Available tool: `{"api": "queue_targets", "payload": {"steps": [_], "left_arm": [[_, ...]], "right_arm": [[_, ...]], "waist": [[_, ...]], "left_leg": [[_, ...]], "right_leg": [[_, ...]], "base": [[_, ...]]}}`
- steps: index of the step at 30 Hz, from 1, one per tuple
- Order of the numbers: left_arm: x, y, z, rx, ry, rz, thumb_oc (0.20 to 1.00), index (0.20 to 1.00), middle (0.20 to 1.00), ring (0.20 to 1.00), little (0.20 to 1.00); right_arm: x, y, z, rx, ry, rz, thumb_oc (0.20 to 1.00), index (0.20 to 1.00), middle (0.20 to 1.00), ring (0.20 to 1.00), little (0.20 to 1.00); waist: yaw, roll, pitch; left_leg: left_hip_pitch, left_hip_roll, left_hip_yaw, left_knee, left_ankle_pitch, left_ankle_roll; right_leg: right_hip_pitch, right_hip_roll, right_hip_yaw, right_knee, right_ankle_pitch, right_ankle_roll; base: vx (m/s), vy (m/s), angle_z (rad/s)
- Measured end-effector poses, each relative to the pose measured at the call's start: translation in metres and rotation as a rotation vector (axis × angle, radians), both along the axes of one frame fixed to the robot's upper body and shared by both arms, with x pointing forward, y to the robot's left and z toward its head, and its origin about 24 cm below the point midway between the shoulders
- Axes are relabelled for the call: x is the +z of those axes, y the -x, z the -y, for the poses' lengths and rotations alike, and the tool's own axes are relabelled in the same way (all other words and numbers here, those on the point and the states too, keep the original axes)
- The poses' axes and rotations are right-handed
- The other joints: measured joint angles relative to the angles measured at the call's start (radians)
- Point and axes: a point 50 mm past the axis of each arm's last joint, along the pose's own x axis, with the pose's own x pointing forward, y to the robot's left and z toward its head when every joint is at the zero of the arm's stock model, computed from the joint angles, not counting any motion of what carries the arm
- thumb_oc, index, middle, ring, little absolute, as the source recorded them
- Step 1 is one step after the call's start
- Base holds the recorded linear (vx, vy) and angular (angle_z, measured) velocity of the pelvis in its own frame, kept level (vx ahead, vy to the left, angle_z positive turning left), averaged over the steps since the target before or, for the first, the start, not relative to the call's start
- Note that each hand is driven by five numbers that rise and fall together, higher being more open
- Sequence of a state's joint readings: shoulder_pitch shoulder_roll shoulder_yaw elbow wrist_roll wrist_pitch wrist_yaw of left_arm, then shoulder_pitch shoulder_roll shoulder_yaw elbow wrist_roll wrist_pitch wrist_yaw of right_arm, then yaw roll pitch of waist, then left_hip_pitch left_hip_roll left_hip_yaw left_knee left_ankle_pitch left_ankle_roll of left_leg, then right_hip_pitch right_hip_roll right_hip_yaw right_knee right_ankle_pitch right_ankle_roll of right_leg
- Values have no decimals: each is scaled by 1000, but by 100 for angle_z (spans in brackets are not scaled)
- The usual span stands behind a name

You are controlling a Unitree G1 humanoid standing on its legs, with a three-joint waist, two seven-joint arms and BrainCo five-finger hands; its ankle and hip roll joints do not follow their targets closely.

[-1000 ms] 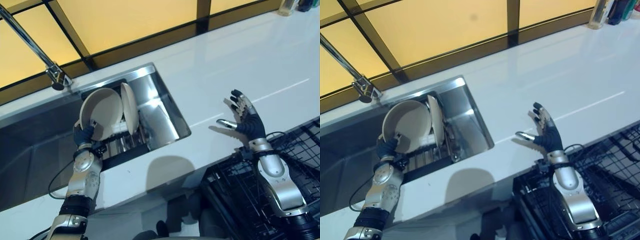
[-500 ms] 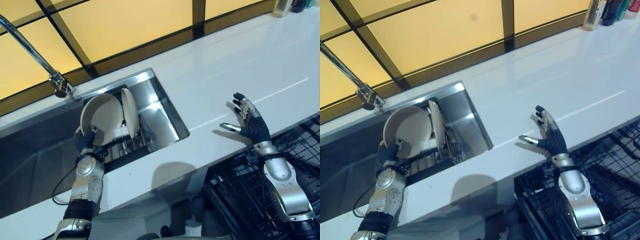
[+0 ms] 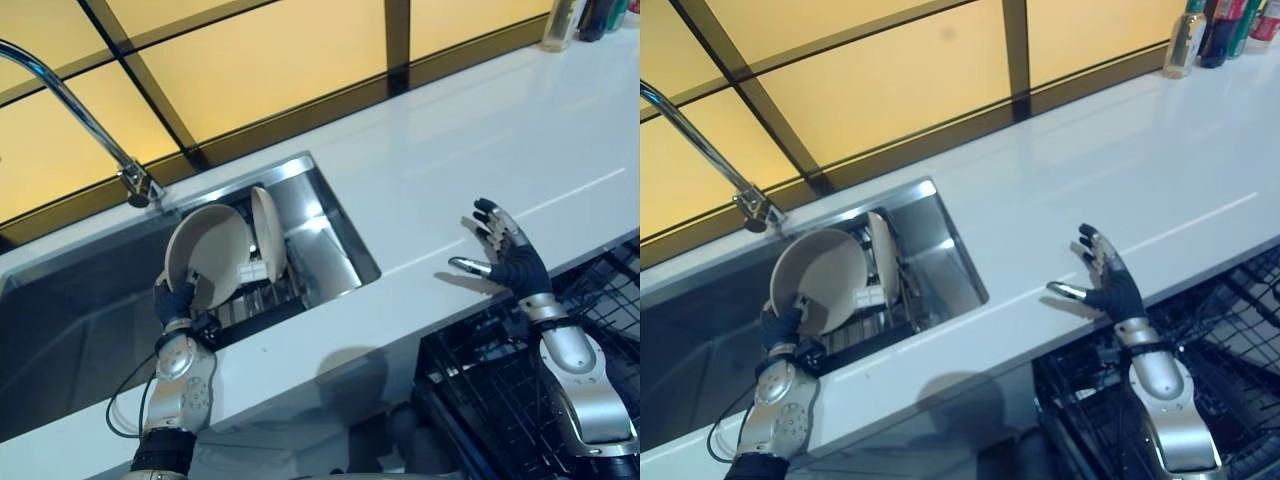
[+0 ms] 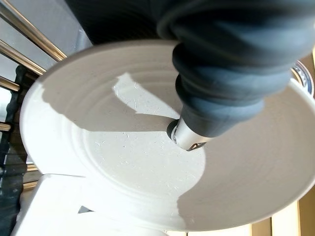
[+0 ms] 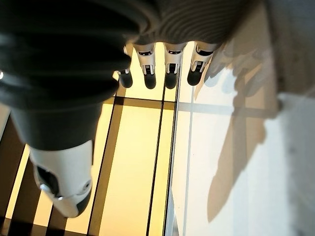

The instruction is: Pick up plates and place into dishwasher.

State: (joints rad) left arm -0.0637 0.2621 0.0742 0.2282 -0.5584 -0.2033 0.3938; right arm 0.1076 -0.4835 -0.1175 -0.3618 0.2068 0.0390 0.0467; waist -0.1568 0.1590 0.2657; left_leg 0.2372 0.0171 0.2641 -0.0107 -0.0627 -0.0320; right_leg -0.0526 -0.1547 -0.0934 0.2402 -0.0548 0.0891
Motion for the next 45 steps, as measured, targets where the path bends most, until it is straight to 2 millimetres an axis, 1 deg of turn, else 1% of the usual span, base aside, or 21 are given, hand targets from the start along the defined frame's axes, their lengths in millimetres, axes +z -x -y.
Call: {"api": "queue_targets", "payload": {"steps": [3,5,6,9,10,11,12,13,16,20,24,27,30,33,35,37,40,42,43,44,45], "left_arm": [[7,7,0,23,-12,35,200,200,200,200,200],[12,23,-2,58,-25,90,200,200,200,200,200],[17,29,-4,68,-32,127,200,200,200,200,200],[48,45,-13,115,-92,280,200,200,200,200,200],[57,51,-16,131,-118,324,200,200,200,200,200],[66,55,-19,146,-134,372,200,200,200,200,200],[73,59,-22,162,-148,408,200,200,200,200,200],[80,63,-25,174,-160,436,200,200,200,200,200],[92,70,-28,186,-188,498,200,200,200,200,200],[98,73,-28,185,-201,525,200,200,200,200,200],[101,74,-27,178,-210,552,200,200,200,200,200],[101,73,-25,132,-217,558,200,200,200,200,200],[99,69,-22,39,-191,548,200,200,200,200,200],[95,60,-9,-104,-176,519,200,200,200,200,200],[92,53,6,-231,-169,504,200,200,200,200,200],[89,43,25,-369,-150,492,200,200,200,200,200],[87,33,47,-522,-121,479,200,200,200,200,200],[87,27,62,-612,-107,466,200,200,200,200,200],[86,24,69,-658,-105,455,200,200,200,200,200],[85,20,76,-708,-102,439,200,200,200,200,200],[83,17,81,-743,-97,425,200,200,200,200,200]], "right_arm": [[-3,11,6,-18,10,-26,1000,1000,1000,1000,1000],[-5,16,9,-27,11,-40,1000,1000,1000,1000,1000],[-5,17,11,-36,7,-42,1000,1000,1000,1000,1000],[-11,22,17,-78,-16,-77,1000,1000,1000,1000,1000],[-14,24,19,-86,-16,-96,1000,1000,1000,1000,1000],[-17,28,21,-93,-13,-116,1000,1000,1000,1000,1000],[-19,30,22,-95,-12,-133,1000,1000,1000,1000,1000],[-21,33,23,-97,-11,-148,1000,1000,1000,1000,1000],[-24,36,22,-86,-9,-174,1000,1000,1000,1000,1000],[-29,39,22,-91,-25,-199,1000,1000,1000,1000,1000],[-36,43,22,-114,-51,-233,1000,1000,1000,1000,1000],[-39,45,23,-119,-54,-252,1000,1000,1000,1000,1000],[-39,44,20,-98,-57,-254,1000,1000,1000,1000,1000],[-40,40,9,-1,-86,-262,1000,1000,1000,1000,1000],[-37,32,-8,116,-100,-230,1000,1000,1000,1000,1000],[-28,20,-28,219,-108,-160,1000,1000,1000,1000,1000],[-8,5,-48,327,-118,-45,1000,1000,1000,1000,1000],[5,-1,-57,376,-138,25,1000,1000,1000,1000,1000],[9,-3,-61,394,-154,46,1000,1000,1000,1000,1000],[11,-5,-63,405,-170,53,1000,1000,1000,1000,1000],[11,-6,-64,414,-182,52,1000,1000,1000,1000,1000]], "waist": [[-2,-10,-5],[3,-12,-7],[5,-13,-8],[16,-18,-28],[40,-13,-48],[40,-16,-63],[56,-8,-79],[61,-5,-93],[65,-4,-113],[71,-18,-145],[88,-27,-181],[91,-35,-199],[91,-35,-203],[97,-34,-204],[100,-32,-205],[117,-29,-208],[124,-29,-208],[127,-28,-208],[137,-28,-208],[148,-28,-208],[149,-28,-208]], "left_leg": [[7,0,-9,-1,0,0],[14,0,-27,-1,0,0],[14,-1,-32,-1,0,0],[14,-1,-49,-2,0,0],[12,-2,-50,-3,0,1],[11,-2,-50,-6,-2,3],[10,-3,-52,-14,-4,7],[10,-5,-56,-18,-6,9],[8,-10,-74,-19,-5,11],[-7,-10,-83,-31,10,17],[-6,-10,-84,-42,12,15],[-7,-8,-88,-49,17,8],[-8,-8,-96,-50,19,6],[-10,-3,-104,-50,21,2],[-16,-1,-107,-49,21,2],[-21,3,-106,-48,25,0],[-21,13,-110,-49,26,-3],[-20,20,-112,-49,26,-4],[-20,22,-115,-49,27,-5],[-20,25,-114,-49,27,-5],[-19,27,-115,-49,27,-5]], "right_leg": [[14,-1,-8,-1,-1,2],[24,-4,-11,-2,-4,2],[27,-5,-17,-2,-5,3],[29,-8,-30,1,-12,2],[29,-12,-30,4,-13,2],[24,-14,-30,7,-16,-3],[28,-16,-33,9,-17,-2],[26,-19,-36,12,-19,-1],[27,-26,-43,22,-23,-1],[14,-28,-53,24,-24,-3],[15,-26,-56,17,-25,-1],[17,-25,-62,9,-26,0],[21,-24,-70,3,-26,2],[29,-21,-82,-7,-26,3],[29,-19,-84,-13,-25,2],[32,-10,-85,-33,-13,5],[55,3,-96,-75,5,3],[72,14,-106,-115,26,-1],[86,18,-110,-137,40,-5],[96,25,-110,-161,55,-6],[109,29,-113,-183,66,-7]], "base": [[-27,-34,5],[-30,-34,8],[-32,-39,20],[-32,-41,18],[-53,-66,-1],[-40,-49,2],[-54,-66,5],[-44,-53,9],[-51,-46,12],[-50,-40,10],[-54,-31,1],[-51,-26,4],[-85,-46,7],[-83,-50,12],[-84,-52,6],[-67,-44,0],[-54,-51,4],[-51,-51,7],[-44,-45,4],[-38,-42,3],[-29,-36,2]]}}
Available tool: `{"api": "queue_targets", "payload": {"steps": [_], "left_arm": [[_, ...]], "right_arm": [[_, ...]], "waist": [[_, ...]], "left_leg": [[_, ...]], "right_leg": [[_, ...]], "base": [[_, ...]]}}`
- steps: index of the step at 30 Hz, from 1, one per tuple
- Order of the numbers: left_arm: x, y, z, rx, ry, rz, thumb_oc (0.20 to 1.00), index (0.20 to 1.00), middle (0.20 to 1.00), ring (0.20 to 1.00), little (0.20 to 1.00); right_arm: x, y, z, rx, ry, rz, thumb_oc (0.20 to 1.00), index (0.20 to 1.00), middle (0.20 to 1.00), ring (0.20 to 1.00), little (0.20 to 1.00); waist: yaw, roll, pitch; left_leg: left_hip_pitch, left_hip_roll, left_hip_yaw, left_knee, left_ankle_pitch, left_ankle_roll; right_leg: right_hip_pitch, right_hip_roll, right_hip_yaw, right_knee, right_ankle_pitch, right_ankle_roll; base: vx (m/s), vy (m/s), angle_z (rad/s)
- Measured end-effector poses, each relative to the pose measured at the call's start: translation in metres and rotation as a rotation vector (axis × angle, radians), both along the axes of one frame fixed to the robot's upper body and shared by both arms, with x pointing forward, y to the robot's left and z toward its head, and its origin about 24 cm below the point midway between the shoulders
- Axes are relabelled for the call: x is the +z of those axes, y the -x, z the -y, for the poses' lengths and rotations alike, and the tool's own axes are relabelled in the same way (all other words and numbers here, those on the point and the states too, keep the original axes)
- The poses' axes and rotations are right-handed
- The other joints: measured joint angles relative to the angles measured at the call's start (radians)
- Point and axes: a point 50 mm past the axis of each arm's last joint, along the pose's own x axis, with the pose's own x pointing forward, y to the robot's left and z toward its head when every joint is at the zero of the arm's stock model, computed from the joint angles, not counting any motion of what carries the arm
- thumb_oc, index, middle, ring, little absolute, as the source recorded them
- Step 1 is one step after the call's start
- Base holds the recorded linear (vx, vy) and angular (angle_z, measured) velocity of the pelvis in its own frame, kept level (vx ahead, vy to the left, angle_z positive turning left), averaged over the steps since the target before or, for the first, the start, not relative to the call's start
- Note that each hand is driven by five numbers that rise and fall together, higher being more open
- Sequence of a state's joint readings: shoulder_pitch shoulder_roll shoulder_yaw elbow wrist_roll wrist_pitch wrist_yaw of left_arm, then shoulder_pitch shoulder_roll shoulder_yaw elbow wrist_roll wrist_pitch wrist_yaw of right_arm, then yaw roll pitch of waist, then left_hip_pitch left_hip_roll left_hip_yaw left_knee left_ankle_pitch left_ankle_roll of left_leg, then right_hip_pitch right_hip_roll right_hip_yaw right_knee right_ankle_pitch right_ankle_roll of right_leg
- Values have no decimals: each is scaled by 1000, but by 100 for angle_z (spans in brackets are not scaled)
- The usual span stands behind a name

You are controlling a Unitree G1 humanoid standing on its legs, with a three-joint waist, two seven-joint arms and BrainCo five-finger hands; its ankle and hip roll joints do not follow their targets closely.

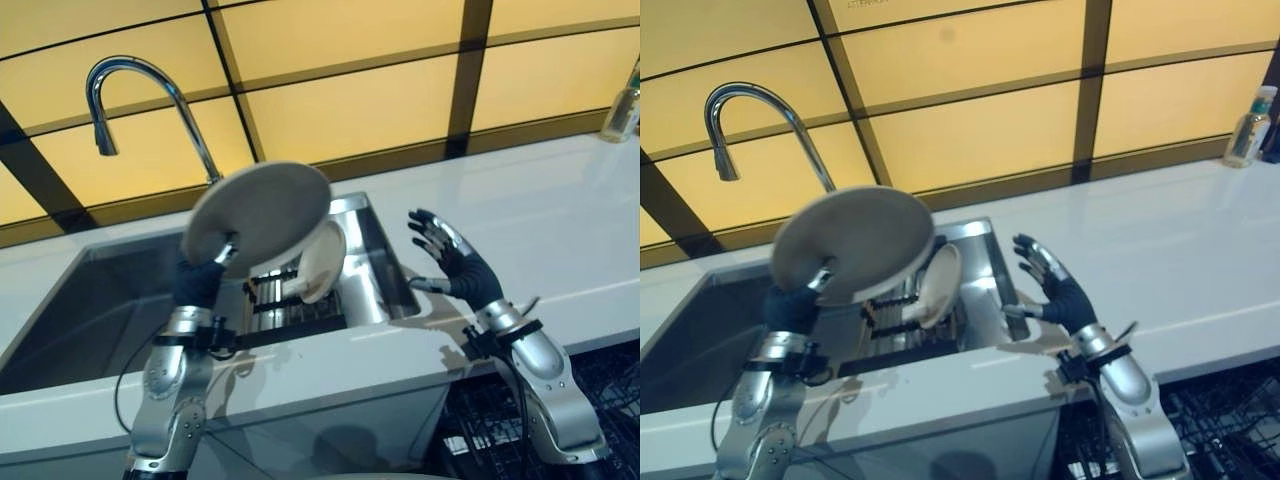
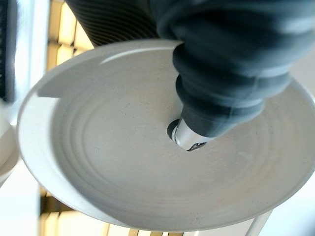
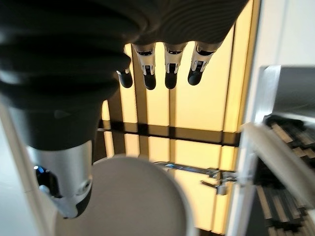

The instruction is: Pick up plates and place into dishwasher.

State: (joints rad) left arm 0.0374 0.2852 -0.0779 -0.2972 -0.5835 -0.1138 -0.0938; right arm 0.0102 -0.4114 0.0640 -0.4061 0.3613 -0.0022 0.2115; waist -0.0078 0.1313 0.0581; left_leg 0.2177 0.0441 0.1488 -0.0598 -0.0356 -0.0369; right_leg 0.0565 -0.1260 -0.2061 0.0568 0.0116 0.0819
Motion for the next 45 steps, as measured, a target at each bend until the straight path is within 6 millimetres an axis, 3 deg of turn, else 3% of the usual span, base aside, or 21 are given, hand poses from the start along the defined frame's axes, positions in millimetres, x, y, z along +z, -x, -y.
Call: {"api": "queue_targets", "payload": {"steps": [5,10,25,30,38,41,42,43,44,45], "left_arm": [[-16,-6,11,-78,-35,-98,200,200,200,200,200],[-18,-5,16,-121,-58,-115,200,200,200,200,200],[-18,-7,19,-172,-108,-127,200,200,200,200,200],[-22,-8,18,-174,-110,-152,200,200,200,200,200],[-52,-10,22,-263,-114,-340,200,200,200,200,200],[-54,-9,24,-286,-109,-359,200,200,200,200,200],[-55,-9,24,-291,-111,-363,200,200,200,200,200],[-55,-9,24,-294,-113,-365,200,200,200,200,200],[-55,-9,24,-296,-115,-365,200,200,200,200,200],[-55,-9,24,-297,-115,-365,200,200,200,200,200]], "right_arm": [[-7,-10,-17,63,-12,-34,1000,1000,1000,1000,1000],[-18,-9,-29,94,-27,-86,1000,1000,1000,1000,1000],[-41,-11,-41,150,-58,-238,1000,1000,1000,1000,1000],[-43,-14,-43,175,-68,-261,1000,1000,1000,1000,1000],[-32,-28,-48,179,-46,-212,1000,1000,1000,1000,1000],[-31,-29,-49,182,-43,-210,1000,1000,1000,1000,1000],[-31,-29,-48,182,-40,-210,884,884,884,884,884],[-31,-29,-48,182,-37,-210,479,479,479,479,479],[-31,-29,-47,183,-35,-208,200,200,200,200,200],[-31,-28,-47,187,-34,-205,200,200,200,200,200]], "waist": [[2,-12,8],[2,-24,13],[25,-51,31],[26,-58,35],[54,-67,30],[67,-74,26],[71,-75,26],[73,-75,27],[73,-76,27],[74,-77,27]], "left_leg": [[16,1,-1,-14,2,-4],[22,0,2,-26,3,-5],[30,-2,7,-27,2,-5],[31,-2,6,-27,2,-5],[33,-5,9,-27,3,-5],[33,-6,10,-27,3,-5],[33,-6,11,-27,3,-5],[33,-6,11,-27,3,-5],[33,-6,12,-27,3,-5],[33,-7,12,-26,3,-5]], "right_leg": [[61,12,-8,-98,44,4],[83,18,-8,-147,67,5],[84,17,-7,-147,71,2],[84,18,-8,-147,72,0],[85,18,-7,-147,74,-1],[84,18,-7,-147,74,-1],[84,17,-6,-147,75,0],[84,17,-5,-147,75,0],[84,17,-5,-147,75,0],[84,17,-5,-147,75,0]], "base": [[-13,-22,1],[0,0,0],[0,0,0],[0,0,0],[2,0,0],[0,0,0],[0,0,0],[0,0,0],[0,0,0],[0,0,0]]}}
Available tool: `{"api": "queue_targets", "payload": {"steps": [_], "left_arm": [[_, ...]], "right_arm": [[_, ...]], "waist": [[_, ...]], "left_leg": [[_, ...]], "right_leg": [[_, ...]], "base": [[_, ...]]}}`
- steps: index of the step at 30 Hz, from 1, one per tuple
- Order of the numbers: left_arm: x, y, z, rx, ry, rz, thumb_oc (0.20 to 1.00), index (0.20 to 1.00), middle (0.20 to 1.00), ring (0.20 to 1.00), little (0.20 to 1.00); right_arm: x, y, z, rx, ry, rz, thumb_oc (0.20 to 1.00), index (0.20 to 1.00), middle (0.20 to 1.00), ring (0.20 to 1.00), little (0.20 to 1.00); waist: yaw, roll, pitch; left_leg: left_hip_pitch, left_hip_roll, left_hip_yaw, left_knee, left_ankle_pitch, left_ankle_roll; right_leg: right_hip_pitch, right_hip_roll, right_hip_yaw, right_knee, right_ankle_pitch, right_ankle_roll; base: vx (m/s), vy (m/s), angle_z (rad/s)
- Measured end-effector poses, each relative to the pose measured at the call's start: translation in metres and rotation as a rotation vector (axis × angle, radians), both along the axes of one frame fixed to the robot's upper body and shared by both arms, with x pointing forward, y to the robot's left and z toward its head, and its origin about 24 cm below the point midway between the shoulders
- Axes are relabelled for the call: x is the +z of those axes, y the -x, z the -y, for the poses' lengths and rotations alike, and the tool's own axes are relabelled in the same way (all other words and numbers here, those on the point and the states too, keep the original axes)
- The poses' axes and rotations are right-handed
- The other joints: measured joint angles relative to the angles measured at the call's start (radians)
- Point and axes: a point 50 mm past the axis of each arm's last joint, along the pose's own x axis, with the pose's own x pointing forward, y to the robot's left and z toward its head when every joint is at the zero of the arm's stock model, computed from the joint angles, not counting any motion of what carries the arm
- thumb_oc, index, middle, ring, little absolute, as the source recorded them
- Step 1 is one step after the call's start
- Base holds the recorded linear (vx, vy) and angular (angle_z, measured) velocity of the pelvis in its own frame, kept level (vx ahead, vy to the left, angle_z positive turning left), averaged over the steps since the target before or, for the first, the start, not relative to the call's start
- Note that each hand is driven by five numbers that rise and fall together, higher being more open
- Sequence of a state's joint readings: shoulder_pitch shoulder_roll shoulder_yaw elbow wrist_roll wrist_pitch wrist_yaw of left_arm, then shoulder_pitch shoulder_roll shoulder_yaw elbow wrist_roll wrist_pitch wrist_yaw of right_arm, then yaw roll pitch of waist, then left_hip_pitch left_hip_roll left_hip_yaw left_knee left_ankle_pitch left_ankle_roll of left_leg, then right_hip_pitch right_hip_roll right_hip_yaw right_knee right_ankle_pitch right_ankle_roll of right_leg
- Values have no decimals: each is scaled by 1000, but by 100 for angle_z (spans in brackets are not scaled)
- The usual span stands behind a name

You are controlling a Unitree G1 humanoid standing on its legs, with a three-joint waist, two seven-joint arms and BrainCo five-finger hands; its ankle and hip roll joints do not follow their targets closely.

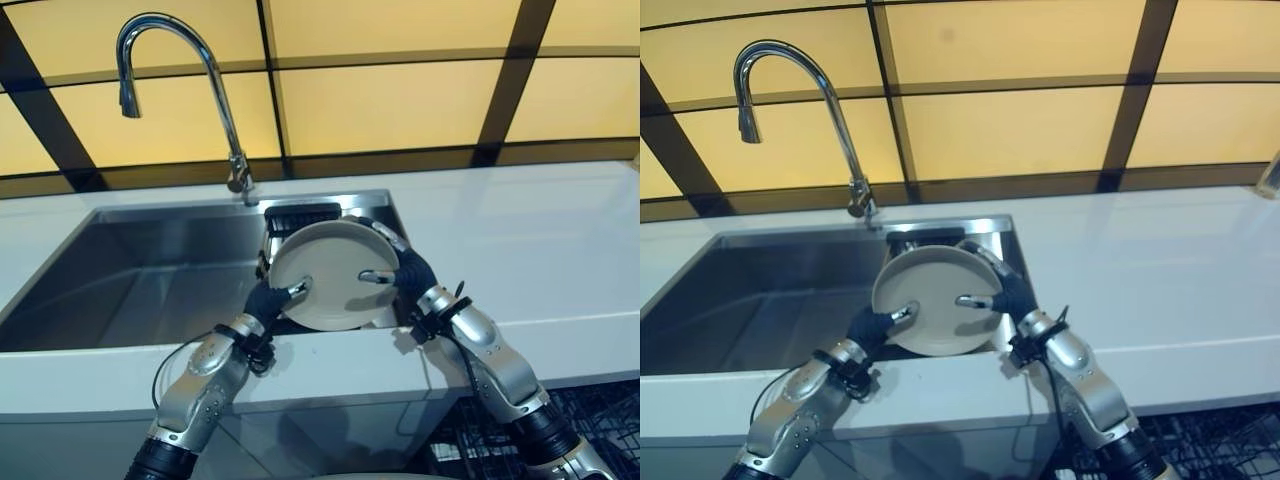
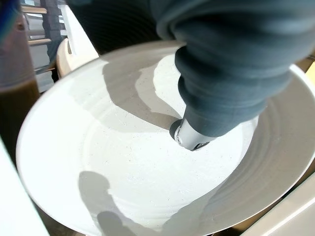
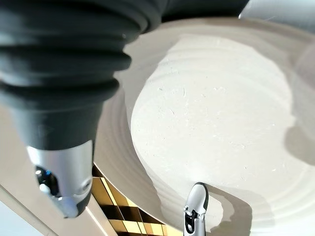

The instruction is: Pick up plates and place into dishwasher.

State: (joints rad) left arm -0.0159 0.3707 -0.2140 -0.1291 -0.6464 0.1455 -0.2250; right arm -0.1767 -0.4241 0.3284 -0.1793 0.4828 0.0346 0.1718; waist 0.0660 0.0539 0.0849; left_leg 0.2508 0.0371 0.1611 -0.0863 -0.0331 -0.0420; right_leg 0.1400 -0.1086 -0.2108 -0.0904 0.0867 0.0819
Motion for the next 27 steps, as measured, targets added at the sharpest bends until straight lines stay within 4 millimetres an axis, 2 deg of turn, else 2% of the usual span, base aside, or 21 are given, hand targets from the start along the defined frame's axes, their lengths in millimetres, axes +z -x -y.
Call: {"api": "queue_targets", "payload": {"steps": [18,27], "left_arm": [[-3,2,5,-31,-4,-14,200,200,200,200,200],[-3,2,5,-29,-5,-15,200,200,200,200,200]], "right_arm": [[-2,-2,5,-9,8,-15,200,200,200,200,200],[-1,-4,5,-6,15,-19,200,200,200,200,200]], "waist": [[-2,-25,-2],[-3,-26,-2]], "left_leg": [[4,-1,7,0,0,0],[4,0,6,0,0,0]], "right_leg": [[-2,1,12,0,3,0],[-1,1,11,0,3,0]], "base": [[0,-3,-1],[0,0,0]]}}
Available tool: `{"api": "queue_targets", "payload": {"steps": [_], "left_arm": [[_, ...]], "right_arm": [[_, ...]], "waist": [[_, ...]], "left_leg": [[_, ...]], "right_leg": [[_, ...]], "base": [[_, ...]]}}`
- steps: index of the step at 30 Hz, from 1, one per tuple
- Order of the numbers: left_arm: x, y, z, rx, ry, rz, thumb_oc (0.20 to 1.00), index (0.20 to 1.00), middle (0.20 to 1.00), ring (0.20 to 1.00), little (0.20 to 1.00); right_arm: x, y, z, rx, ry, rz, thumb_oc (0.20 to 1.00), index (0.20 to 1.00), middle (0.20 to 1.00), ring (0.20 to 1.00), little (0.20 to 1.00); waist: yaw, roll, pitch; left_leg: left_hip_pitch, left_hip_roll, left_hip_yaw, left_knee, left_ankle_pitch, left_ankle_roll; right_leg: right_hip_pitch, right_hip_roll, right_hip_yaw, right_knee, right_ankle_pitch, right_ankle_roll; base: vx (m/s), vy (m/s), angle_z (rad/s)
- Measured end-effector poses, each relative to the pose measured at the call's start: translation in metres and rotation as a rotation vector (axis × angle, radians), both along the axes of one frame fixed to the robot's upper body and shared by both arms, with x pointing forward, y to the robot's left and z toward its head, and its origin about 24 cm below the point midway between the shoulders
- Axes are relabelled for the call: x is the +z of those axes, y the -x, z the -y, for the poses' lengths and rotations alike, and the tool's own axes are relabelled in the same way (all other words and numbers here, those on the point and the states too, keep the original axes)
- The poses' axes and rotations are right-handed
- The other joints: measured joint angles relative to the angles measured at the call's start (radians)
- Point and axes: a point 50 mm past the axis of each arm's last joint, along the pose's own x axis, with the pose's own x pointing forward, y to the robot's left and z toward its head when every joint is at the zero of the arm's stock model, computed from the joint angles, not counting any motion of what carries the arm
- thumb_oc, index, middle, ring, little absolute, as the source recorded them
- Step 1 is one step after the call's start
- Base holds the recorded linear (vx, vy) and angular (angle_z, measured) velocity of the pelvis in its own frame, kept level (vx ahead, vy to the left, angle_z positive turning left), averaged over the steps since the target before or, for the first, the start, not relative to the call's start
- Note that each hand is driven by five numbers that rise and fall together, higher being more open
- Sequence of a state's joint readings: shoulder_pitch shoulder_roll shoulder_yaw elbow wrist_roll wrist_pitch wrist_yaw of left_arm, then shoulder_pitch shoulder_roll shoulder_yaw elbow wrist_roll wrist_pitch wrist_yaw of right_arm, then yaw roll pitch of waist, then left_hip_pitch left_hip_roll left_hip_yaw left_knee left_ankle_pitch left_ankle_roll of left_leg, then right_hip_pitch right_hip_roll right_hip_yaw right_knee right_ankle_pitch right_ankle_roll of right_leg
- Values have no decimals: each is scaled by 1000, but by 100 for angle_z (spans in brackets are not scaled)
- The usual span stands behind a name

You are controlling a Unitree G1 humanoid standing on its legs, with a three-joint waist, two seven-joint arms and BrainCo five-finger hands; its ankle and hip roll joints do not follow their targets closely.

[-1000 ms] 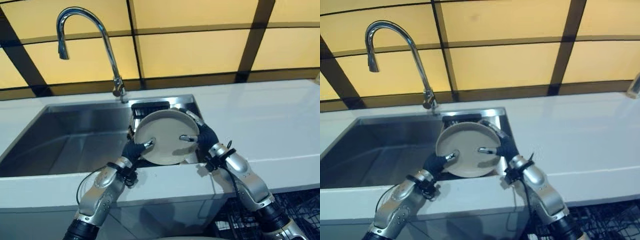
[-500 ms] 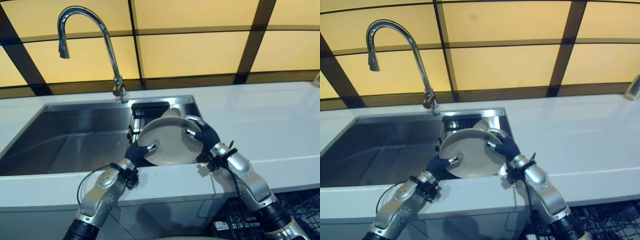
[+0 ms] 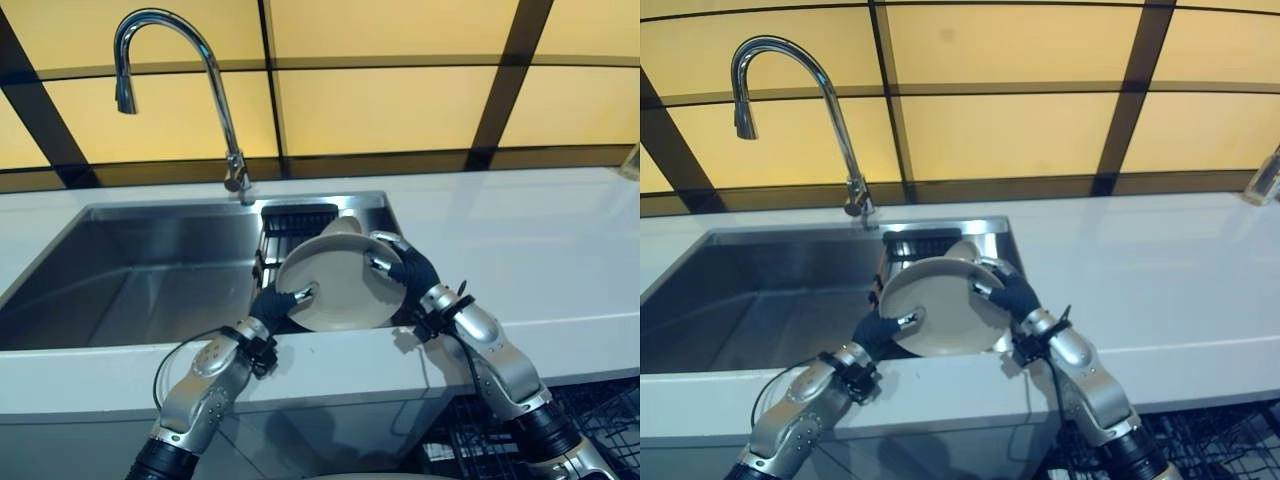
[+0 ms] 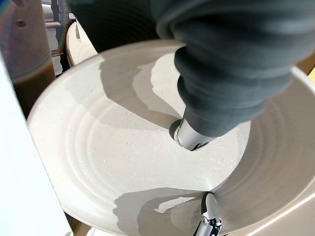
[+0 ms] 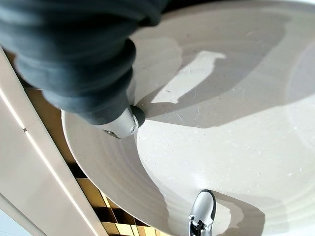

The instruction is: Pick up plates and place into dishwasher.

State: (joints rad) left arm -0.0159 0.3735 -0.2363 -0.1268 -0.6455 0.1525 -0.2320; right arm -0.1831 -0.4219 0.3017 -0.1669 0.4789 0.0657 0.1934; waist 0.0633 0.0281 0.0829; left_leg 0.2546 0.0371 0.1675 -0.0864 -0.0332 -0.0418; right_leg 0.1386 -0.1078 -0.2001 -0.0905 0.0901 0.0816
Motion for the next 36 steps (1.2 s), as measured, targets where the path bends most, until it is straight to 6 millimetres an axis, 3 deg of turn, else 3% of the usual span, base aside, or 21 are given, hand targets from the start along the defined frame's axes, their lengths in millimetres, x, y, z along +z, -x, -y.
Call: {"api": "queue_targets", "payload": {"steps": [1,2,20,24,30,36], "left_arm": [[0,0,0,0,-1,0,256,256,256,256,256],[0,0,0,4,-2,-1,1000,1000,1000,1000,1000],[-4,-3,3,105,17,-55,1000,1000,1000,1000,1000],[1,-7,4,112,35,-48,1000,1000,1000,1000,1000],[2,-9,0,129,39,-48,1000,1000,1000,1000,1000],[3,-15,-5,153,34,-42,1000,1000,1000,1000,1000]], "right_arm": [[0,0,0,0,0,0,200,200,200,200,200],[0,0,0,-1,3,2,200,200,200,200,200],[11,-6,7,-43,136,80,200,200,200,200,200],[16,-9,18,-84,187,101,200,200,200,200,200],[29,-14,42,-194,263,147,200,200,200,200,200],[54,-16,62,-298,308,243,200,200,200,200,200]], "waist": [[0,0,0],[0,0,0],[-20,-7,-1],[-29,-13,1],[-75,-18,2],[-93,-21,2]], "left_leg": [[0,0,0,0,0,0],[0,0,0,0,0,0],[-6,2,30,0,0,0],[-7,4,58,0,-1,0],[-14,6,99,-1,-2,-2],[-22,6,133,-1,-4,-4]], "right_leg": [[0,0,0,0,0,0],[0,0,0,0,0,0],[-21,2,27,0,7,0],[-37,6,51,0,14,1],[-65,14,87,-2,25,-1],[-93,25,124,0,38,-9]], "base": [[0,0,0],[0,0,0],[-44,-2,-4],[-48,-14,-23],[-52,-28,-20],[-23,-37,-17]]}}
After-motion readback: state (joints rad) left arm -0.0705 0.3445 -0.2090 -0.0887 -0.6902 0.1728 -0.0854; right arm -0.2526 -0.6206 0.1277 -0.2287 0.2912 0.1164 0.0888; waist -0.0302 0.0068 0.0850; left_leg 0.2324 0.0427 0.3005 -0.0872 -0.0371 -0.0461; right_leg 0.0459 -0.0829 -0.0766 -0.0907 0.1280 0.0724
